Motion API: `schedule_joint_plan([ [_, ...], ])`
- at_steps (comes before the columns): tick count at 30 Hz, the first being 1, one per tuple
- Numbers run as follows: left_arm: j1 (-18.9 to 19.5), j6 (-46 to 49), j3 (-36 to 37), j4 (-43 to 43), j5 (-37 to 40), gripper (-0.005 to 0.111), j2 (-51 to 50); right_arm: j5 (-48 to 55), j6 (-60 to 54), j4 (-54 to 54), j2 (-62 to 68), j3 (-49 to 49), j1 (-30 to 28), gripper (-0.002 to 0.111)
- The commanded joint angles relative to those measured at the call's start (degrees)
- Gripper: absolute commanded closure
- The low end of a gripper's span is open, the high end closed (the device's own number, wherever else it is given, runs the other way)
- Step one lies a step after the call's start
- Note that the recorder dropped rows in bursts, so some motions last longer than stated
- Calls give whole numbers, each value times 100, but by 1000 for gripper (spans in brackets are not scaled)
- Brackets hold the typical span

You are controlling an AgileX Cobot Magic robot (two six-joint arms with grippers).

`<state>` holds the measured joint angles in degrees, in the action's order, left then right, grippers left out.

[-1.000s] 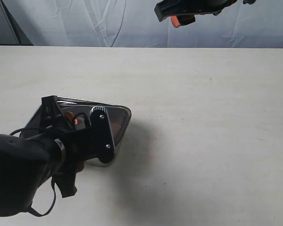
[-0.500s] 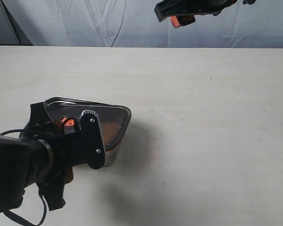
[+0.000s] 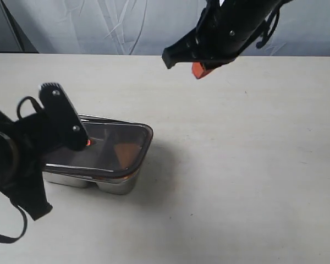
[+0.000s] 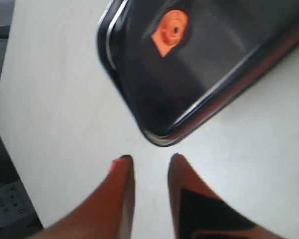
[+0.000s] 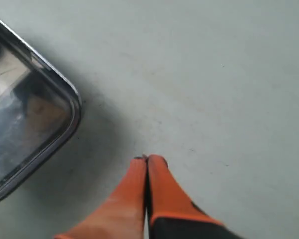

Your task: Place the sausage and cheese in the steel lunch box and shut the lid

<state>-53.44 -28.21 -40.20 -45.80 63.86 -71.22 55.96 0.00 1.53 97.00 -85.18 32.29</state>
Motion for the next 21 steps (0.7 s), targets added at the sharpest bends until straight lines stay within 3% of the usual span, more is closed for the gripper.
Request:
schedule_joint_plan([
  [1,-21,-950,-44,-739,454,106,413,-123,-577,996,334,116,-27,109],
  [5,290,-1203,-142,-834,353,107,564,-28,-1571,2285,619,116,36,109],
  [9,867,-1203,-311,-539,-68,107,570,35,-1697,2451,772,116,278,109],
  [11,1235,-1138,-402,-85,-569,107,570,65,-1706,2451,828,116,442,109],
  [12,1598,-814,-439,567,-1231,107,570,75,-1709,2451,865,116,586,109],
  [15,2126,-7,-463,1851,-1855,107,570,90,-1709,2451,893,116,786,109],
  [17,2582,551,-463,2663,-1860,107,558,157,-1709,2451,891,116,938,109],
  [21,3427,776,-463,2942,-1473,107,558,203,-1709,2426,943,116,1236,109],
])
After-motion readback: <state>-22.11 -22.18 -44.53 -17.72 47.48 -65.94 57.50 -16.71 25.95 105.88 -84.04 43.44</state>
